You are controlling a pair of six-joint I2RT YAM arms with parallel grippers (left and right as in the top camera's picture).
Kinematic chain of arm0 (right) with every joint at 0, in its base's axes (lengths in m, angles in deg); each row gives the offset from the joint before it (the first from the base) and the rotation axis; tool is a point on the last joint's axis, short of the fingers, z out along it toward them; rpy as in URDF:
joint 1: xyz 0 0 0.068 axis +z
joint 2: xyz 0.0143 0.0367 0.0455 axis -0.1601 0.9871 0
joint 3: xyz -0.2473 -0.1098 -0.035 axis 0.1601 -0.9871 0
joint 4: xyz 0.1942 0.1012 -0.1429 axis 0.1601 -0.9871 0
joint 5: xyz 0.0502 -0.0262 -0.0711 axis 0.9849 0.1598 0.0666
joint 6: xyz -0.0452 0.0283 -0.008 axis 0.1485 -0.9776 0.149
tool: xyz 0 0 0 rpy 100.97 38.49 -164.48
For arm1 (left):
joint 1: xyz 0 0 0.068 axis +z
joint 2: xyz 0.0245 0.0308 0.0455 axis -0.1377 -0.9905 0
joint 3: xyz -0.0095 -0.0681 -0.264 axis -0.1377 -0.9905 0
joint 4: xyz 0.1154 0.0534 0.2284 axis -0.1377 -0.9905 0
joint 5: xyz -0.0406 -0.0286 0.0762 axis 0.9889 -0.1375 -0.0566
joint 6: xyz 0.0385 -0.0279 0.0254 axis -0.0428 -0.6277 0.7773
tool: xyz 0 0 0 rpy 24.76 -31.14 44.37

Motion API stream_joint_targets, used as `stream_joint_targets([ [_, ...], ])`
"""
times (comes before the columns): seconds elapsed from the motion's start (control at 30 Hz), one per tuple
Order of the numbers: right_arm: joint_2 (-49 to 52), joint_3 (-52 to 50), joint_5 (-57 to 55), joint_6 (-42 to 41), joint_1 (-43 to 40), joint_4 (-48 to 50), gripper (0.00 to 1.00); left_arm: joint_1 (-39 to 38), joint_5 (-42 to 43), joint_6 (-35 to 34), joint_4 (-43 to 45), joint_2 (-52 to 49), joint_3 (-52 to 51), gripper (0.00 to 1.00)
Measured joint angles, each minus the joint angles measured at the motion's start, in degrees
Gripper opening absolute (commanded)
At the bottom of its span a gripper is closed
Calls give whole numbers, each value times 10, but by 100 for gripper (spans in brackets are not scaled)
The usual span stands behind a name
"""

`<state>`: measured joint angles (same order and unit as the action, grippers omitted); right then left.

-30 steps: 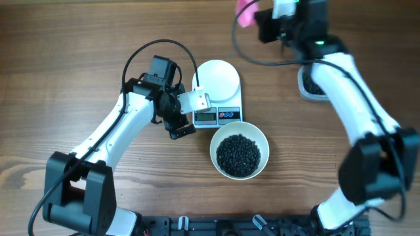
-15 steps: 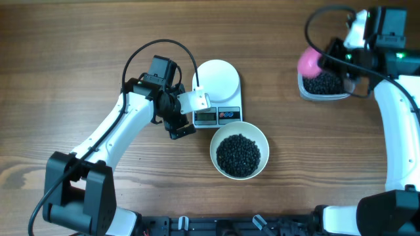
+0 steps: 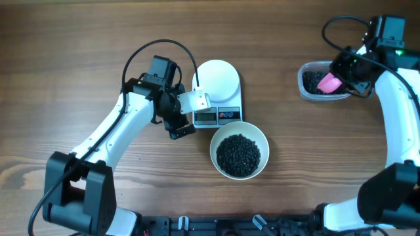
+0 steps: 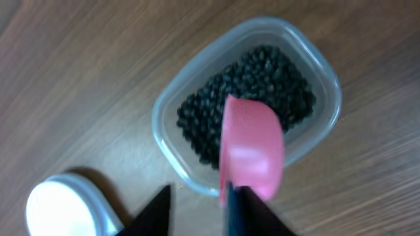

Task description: Scoop item into bowl and weigh 150g on scale

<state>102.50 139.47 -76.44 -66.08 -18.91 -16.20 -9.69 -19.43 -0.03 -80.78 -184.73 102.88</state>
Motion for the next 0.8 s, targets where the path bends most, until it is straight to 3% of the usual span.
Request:
stream_joint_targets([
  [0.03,3,0,-6,-2,0,4,72,0,0,0,0,0,0,100],
  [0.07,5,0,-14,-2,0,5,77,0,0,0,0,0,0,100],
  [0.23,5,0,-38,-5,0,24,88,0,0,0,0,0,0,100],
  [0.43,5,0,-33,-7,0,91,94,0,0,0,0,0,0,100],
  [0.5,5,-1,-29,-7,0,119,88,0,0,0,0,0,0,100],
  [0.6,5,-2,29,13,0,175,64,0,0,0,0,0,0,100],
  [0.8,5,-2,145,72,32,158,45,0,0,0,0,0,0,100],
])
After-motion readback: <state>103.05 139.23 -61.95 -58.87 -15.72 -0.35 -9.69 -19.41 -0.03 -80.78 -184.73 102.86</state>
